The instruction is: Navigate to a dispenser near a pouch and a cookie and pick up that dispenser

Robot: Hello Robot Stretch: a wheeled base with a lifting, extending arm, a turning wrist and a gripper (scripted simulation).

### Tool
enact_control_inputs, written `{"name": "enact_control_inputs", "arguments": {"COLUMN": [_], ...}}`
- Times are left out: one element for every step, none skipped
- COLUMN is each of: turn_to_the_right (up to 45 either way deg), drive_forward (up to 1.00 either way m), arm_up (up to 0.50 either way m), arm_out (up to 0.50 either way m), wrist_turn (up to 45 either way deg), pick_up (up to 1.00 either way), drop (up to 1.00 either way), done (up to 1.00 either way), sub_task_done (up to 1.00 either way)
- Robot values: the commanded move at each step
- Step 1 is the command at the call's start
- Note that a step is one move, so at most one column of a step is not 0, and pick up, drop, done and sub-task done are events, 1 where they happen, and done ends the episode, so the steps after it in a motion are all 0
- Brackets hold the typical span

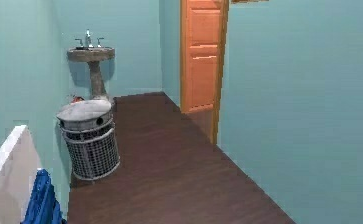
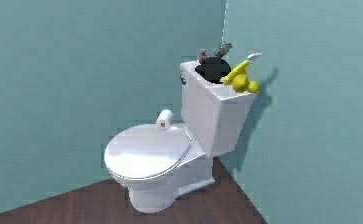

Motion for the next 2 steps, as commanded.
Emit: {"name": "enact_control_inputs", "arguments": {"turn_to_the_right": [-45.0,-45.0], "drive_forward": [0.0,0.0], "arm_up": [0.0,0.0], "arm_out": [0.0,0.0], "wrist_turn": [0.0,0.0], "pick_up": [0.0,0.0], "drop": [0.0,0.0], "done": [0.0,0.0], "sub_task_done": [0.0,0.0]}}
